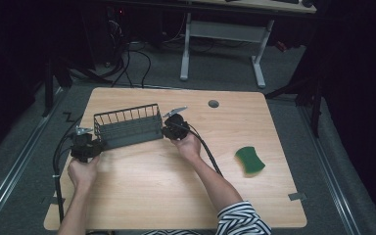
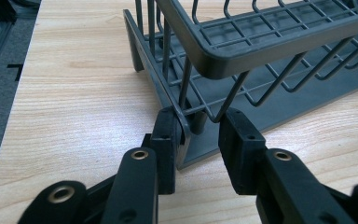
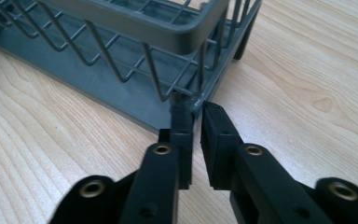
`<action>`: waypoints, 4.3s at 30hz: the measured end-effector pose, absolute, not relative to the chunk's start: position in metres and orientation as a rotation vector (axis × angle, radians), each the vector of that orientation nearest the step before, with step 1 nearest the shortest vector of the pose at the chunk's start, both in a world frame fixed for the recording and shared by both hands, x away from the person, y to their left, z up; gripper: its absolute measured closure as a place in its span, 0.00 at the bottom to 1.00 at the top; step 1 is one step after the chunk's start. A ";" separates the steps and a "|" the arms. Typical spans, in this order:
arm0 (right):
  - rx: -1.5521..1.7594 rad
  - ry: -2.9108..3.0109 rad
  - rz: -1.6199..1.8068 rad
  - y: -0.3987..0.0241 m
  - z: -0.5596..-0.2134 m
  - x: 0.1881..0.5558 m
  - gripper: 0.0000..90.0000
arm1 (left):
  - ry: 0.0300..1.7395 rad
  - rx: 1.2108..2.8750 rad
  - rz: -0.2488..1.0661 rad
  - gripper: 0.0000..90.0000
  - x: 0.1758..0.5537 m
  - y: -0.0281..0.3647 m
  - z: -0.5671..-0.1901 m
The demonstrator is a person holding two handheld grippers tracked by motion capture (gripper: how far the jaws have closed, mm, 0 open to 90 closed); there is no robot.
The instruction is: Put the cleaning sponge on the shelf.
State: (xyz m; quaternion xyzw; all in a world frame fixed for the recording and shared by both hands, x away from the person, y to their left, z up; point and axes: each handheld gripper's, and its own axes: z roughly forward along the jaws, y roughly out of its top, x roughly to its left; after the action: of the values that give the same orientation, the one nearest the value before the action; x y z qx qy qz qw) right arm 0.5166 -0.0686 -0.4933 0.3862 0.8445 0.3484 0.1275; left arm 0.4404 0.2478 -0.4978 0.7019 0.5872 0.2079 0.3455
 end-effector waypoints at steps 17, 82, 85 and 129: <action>1.095 2.473 0.992 -0.075 -0.492 0.514 0.96 | 1.501 1.841 0.517 0.77 0.439 0.242 -0.497; 1.180 2.407 1.036 -0.207 -0.485 0.397 0.96 | 1.207 1.990 0.425 0.77 0.393 0.136 -0.492; 1.182 2.395 1.025 -0.214 -0.486 0.389 0.96 | 1.190 1.999 0.426 0.77 0.391 0.131 -0.493; 1.346 2.097 1.042 -0.280 -0.481 0.356 0.38 | 1.232 1.938 0.384 0.37 0.367 0.169 -0.512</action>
State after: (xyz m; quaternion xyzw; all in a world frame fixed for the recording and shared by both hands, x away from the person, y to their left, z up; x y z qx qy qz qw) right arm 0.3565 -0.2800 -0.4806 0.4863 0.7576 0.3764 0.2188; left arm 0.3670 0.1692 -0.5121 0.7646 0.4858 0.1516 0.3955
